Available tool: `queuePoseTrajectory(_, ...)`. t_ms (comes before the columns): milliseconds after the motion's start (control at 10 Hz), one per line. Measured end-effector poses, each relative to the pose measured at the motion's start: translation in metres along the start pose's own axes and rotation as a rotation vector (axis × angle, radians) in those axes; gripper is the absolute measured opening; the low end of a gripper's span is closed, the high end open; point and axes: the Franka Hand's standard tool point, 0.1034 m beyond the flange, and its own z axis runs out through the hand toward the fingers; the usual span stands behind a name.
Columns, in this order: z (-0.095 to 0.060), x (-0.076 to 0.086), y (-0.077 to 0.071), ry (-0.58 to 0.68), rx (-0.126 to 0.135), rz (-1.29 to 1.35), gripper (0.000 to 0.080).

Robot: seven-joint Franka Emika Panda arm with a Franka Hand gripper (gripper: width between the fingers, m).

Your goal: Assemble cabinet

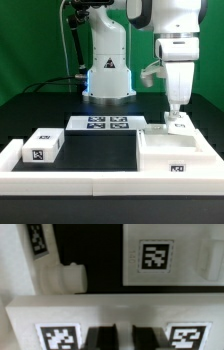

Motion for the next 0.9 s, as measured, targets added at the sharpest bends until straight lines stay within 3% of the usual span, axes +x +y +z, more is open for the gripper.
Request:
queuePoseTrajectory(600, 0.004, 0.000, 0.005, 0.003, 0.005, -0.001, 0.0068)
queuePoseTrajectory(900, 0.004, -0.001, 0.036, -0.007, 0.017, 0.015, 0.0068)
